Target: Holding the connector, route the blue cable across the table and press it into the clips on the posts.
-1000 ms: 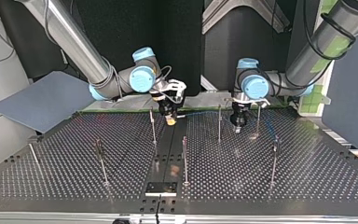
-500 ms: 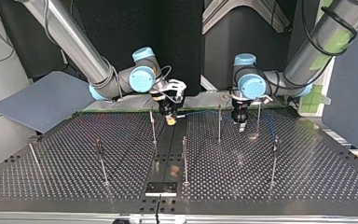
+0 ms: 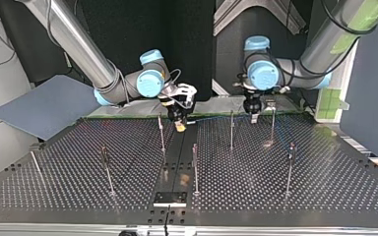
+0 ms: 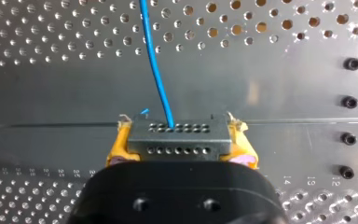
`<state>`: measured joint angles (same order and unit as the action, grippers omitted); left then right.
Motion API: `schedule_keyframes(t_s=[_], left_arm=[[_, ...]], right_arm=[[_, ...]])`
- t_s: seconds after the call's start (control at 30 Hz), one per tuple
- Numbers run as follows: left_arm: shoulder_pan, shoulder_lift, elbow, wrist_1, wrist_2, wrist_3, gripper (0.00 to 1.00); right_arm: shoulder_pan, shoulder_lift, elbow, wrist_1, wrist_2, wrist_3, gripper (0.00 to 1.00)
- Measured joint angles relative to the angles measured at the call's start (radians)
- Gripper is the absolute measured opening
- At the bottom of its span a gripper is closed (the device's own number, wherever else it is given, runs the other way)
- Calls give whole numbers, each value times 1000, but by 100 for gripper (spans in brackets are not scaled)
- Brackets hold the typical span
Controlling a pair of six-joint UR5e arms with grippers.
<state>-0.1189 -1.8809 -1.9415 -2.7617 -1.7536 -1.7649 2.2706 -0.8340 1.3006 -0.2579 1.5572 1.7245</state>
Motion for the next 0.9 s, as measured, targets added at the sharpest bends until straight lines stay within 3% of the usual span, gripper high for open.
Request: schedule_keyframes(t_s=[0.3, 0.5, 0.9], left_arm=[[-49, 73, -68, -75, 0, -8, 100], [-64, 89, -81, -105, -1, -9, 100], [-137, 111, -91, -35, 52, -49, 100]], right_arm=[[-1, 0, 0, 1, -1, 0, 0], [-5, 0, 0, 4, -1, 1, 0], [-24, 0, 0, 10, 3, 3, 0]])
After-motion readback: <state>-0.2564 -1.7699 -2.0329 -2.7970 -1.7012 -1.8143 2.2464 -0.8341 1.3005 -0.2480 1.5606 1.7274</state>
